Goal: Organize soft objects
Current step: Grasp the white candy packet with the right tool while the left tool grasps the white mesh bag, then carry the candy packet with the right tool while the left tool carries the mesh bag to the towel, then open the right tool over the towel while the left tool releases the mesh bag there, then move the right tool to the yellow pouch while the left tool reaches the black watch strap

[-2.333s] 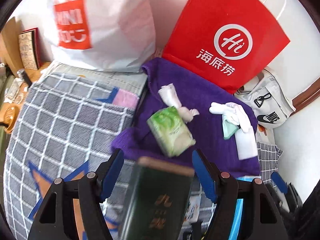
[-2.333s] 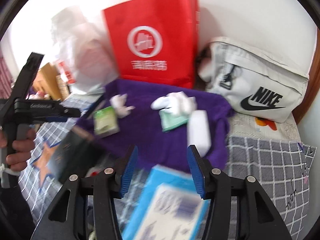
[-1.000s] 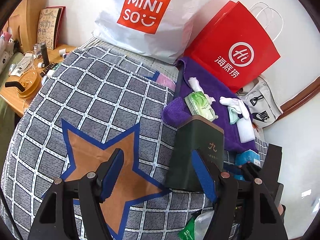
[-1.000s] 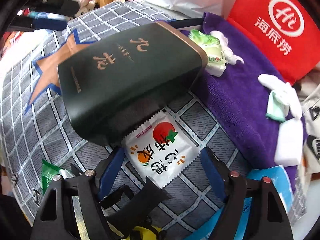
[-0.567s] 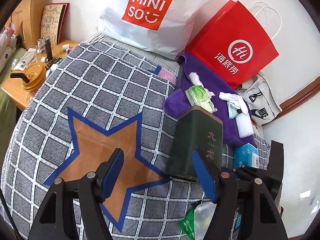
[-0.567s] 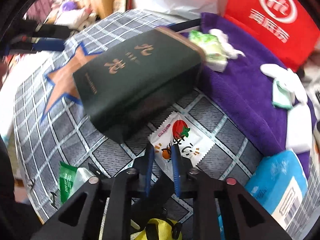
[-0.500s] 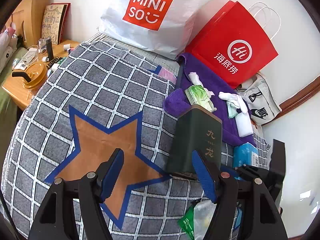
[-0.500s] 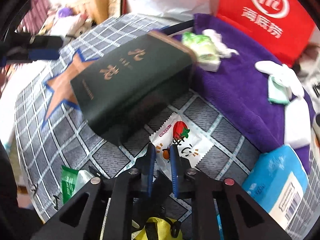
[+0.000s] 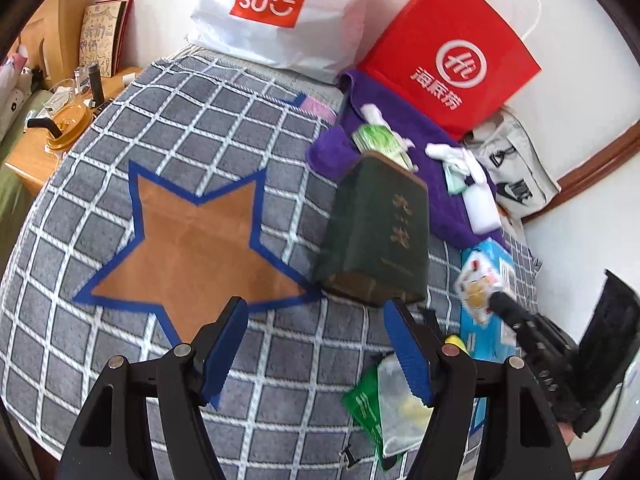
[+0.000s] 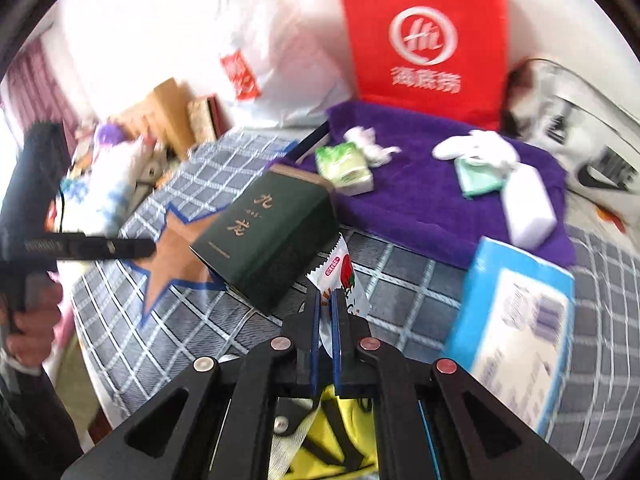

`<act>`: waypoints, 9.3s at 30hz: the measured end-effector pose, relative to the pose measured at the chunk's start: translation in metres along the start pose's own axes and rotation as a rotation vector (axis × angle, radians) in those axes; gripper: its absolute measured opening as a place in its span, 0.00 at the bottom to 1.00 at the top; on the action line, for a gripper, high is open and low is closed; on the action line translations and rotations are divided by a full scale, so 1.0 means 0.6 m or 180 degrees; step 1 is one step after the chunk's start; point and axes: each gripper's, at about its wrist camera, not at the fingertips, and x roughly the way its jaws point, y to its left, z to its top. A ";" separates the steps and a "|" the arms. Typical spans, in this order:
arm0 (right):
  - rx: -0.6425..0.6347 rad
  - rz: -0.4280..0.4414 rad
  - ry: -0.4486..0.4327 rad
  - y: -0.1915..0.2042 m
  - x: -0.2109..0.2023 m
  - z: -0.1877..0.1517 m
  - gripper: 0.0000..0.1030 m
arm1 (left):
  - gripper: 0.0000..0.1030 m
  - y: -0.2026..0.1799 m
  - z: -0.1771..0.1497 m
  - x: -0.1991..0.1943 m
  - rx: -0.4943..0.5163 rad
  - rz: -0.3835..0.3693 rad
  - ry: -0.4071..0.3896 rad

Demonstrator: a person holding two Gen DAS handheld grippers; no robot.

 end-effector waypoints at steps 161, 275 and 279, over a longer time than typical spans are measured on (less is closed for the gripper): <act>0.0042 -0.0316 -0.0132 -0.194 0.072 0.138 0.05 | 0.09 -0.205 0.264 0.134 0.0536 -0.0065 -0.0344; 0.0678 -0.0147 -0.0137 -0.045 -0.070 -0.238 0.19 | 0.49 -0.147 -0.154 0.092 0.1111 -0.0005 0.0009; 0.0665 -0.0212 -0.0103 -0.053 -0.080 -0.253 0.19 | 0.49 -0.167 -0.173 0.099 0.1294 -0.0025 0.0074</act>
